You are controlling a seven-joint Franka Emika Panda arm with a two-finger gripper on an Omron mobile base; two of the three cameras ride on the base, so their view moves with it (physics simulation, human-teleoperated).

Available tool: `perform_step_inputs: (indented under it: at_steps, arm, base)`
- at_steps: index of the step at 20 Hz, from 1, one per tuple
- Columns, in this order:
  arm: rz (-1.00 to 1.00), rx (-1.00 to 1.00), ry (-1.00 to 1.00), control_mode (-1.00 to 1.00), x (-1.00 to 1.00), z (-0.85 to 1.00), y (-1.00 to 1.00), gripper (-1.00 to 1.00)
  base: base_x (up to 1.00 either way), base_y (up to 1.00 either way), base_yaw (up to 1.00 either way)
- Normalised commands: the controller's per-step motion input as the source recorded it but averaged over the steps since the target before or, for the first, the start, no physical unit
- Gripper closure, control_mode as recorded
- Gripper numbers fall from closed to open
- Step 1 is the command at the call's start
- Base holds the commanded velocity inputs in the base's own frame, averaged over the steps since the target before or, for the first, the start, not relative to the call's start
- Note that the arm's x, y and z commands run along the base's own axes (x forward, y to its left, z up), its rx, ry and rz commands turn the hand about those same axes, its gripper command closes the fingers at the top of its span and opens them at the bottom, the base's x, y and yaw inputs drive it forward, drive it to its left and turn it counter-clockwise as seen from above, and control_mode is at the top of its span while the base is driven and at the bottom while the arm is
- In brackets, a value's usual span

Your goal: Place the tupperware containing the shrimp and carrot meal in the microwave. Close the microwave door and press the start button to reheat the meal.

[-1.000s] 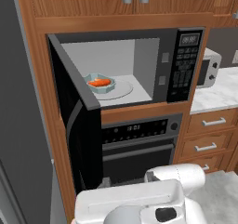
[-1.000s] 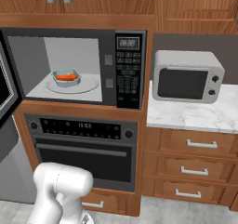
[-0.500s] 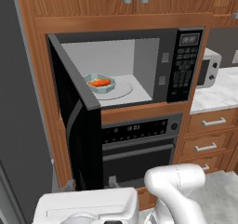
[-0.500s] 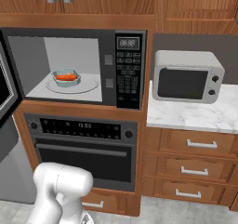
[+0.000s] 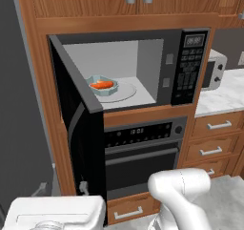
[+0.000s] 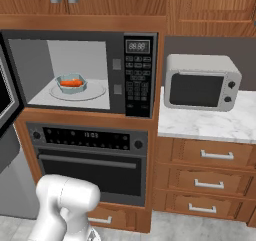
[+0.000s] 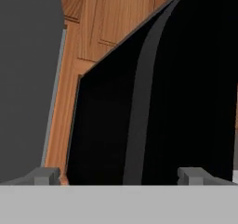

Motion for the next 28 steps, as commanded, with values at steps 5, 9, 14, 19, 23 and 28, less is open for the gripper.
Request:
perform_step_inputs:
  at_steps: [5,9,14,19,23,28]
  arm:
    - [-0.18,0.00,-0.09,-1.00,0.80,-0.20,0.34,-1.00]
    - [-0.15,0.00,0.00,-1.00,0.91,-0.05,0.01,-1.00]
    - [-0.09,0.01,0.00,-1.00,0.89,-0.01,-0.27,-1.00]
    - [-0.04,0.04,0.00,-1.00,0.93,0.00,-0.67,-1.00]
    - [-0.07,0.05,0.01,-1.00,0.95,0.00,-0.66,-1.00]
    - [-0.08,0.07,0.02,-1.00,1.00,0.00,-0.70,-1.00]
  base:
    - [0.00,0.00,0.00]
    - [0.00,0.00,0.00]
    - [0.00,0.00,0.00]
    - [0.00,0.00,0.00]
    - [0.00,0.00,0.00]
    - [0.00,0.00,0.00]
